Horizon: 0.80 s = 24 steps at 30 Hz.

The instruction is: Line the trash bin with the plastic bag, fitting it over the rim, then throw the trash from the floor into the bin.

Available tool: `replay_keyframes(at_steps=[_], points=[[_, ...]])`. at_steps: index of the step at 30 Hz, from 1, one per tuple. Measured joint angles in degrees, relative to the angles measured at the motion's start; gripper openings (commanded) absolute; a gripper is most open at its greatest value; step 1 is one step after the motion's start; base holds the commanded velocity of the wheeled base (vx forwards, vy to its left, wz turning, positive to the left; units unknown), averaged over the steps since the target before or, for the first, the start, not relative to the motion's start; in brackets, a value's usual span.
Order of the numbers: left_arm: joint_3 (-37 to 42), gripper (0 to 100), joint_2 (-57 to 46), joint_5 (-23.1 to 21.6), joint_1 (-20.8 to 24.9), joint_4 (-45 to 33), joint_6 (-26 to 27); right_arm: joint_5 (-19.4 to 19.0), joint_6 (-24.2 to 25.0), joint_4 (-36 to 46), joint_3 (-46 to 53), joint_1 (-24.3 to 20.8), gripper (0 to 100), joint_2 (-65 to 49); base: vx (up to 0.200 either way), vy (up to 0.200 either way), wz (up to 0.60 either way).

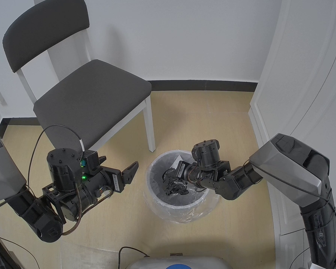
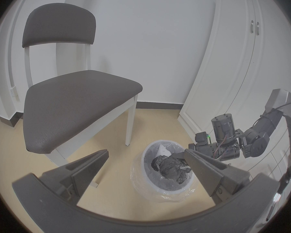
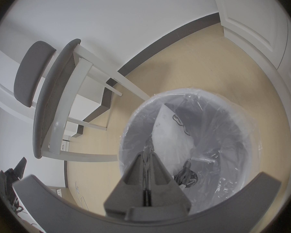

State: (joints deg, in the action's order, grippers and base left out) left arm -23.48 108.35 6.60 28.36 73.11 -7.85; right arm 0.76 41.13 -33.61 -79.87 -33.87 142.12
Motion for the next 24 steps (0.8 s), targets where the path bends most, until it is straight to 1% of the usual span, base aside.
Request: replay_keyframes(at_steps=[6, 17, 18, 24], points=[[0.0, 100, 0.55, 0.05, 0.33, 0.0, 0.05, 0.06, -0.6, 0.09, -0.72, 0.68, 0, 2.28, 0.0, 0.0, 0.0], [0.02, 100, 0.68, 0.05, 0.37, 0.0, 0.06, -0.05, -2.1, 0.77, 0.79, 0.02, 0, 3.17, 0.0, 0.0, 0.0], [0.02, 100, 0.68, 0.05, 0.37, 0.0, 0.05, -0.05, -2.16, 0.79, 0.77, 0.02, 100, 3.23, 0.0, 0.0, 0.0], [0.02, 100, 0.79, 0.05, 0.39, 0.0, 0.06, -0.07, -1.76, 0.63, 0.3, 0.02, 100, 3.45, 0.0, 0.0, 0.0]])
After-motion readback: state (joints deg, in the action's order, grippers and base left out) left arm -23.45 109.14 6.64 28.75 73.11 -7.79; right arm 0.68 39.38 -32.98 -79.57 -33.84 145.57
